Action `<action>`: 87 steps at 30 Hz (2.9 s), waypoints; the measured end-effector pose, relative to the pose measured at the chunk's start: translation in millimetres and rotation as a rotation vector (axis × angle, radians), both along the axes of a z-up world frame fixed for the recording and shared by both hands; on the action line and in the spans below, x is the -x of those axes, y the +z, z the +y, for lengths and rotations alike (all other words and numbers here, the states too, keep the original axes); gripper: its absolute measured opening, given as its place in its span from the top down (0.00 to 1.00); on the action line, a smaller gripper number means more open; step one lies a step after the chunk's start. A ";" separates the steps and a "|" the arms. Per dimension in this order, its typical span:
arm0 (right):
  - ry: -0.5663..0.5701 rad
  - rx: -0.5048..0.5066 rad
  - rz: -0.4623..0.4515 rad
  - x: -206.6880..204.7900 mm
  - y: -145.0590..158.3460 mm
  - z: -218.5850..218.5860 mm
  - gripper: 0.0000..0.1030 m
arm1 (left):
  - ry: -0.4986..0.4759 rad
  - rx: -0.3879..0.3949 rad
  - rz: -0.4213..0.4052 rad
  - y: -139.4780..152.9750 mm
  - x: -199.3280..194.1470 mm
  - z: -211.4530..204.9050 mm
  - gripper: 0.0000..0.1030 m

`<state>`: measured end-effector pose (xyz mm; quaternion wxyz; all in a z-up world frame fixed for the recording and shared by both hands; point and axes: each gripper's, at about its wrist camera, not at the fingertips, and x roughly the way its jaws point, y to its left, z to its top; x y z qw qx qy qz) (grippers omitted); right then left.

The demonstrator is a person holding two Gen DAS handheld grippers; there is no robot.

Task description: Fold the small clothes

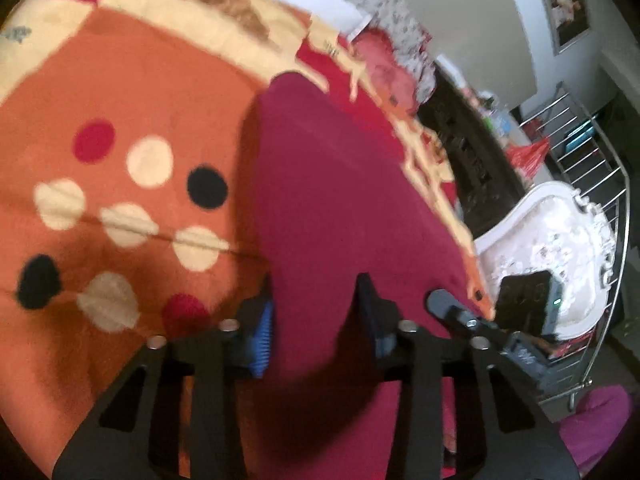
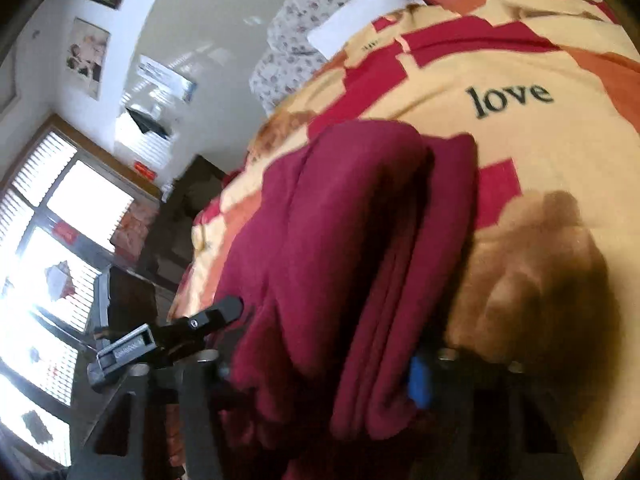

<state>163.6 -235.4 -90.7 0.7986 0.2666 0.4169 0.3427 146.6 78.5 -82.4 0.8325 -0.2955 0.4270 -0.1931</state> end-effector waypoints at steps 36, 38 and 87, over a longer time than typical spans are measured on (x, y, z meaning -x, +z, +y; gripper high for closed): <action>-0.097 0.573 -0.191 170.4 48.9 -4.4 0.42 | 0.160 -0.597 -0.131 73.0 129.9 -37.5 0.00; -0.093 0.577 -0.203 176.5 55.5 -3.1 0.42 | 0.158 -0.548 -0.077 69.4 128.1 -36.7 0.00; -0.043 0.609 -0.226 201.1 87.7 4.8 0.42 | 0.106 -0.723 0.053 40.7 138.1 -68.0 0.01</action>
